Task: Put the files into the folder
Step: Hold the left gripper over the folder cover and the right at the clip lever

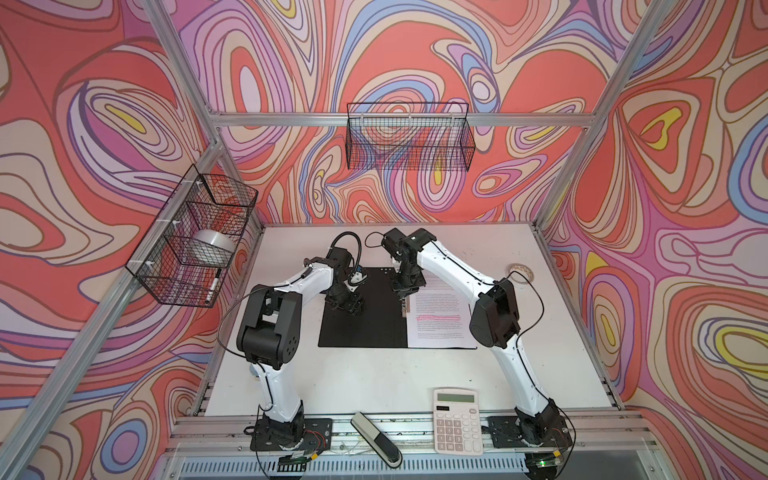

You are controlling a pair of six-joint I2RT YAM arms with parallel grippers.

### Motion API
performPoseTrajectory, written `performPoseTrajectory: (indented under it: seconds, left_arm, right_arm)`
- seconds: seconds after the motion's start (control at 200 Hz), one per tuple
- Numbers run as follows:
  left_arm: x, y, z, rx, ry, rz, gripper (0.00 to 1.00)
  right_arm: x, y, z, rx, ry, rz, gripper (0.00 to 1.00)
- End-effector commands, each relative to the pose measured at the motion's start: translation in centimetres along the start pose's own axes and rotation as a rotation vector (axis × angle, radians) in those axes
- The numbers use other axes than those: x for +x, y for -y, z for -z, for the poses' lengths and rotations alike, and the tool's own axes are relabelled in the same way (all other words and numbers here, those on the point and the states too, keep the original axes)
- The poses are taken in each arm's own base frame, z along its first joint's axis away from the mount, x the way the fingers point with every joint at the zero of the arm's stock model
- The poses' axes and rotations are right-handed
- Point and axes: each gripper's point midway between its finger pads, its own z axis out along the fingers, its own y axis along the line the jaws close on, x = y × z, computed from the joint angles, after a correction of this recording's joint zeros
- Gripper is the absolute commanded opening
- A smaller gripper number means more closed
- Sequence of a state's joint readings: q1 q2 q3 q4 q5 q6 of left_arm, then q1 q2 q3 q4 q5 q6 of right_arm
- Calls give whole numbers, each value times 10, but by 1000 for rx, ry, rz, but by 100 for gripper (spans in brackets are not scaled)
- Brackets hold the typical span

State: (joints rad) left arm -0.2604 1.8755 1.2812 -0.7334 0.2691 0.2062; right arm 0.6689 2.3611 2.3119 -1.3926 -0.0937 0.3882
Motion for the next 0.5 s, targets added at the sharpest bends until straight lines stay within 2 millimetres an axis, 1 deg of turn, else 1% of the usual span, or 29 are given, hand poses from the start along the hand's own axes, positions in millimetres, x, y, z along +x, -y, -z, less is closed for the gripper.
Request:
performPoseTrajectory:
  seconds: [0.0,0.28,0.496]
  left_arm:
    - [3,5,12,12,-2,-6,65]
    - [4,2,6,6,-25,-5,64]
    - [0,13,-1,80,-11,-19,63]
  right_arm:
    - [-6,-7,10,-21,35,-7,18]
    - [2,3,-21,28,-36,8,16]
    - [5,6,-32,35,-63,19,15]
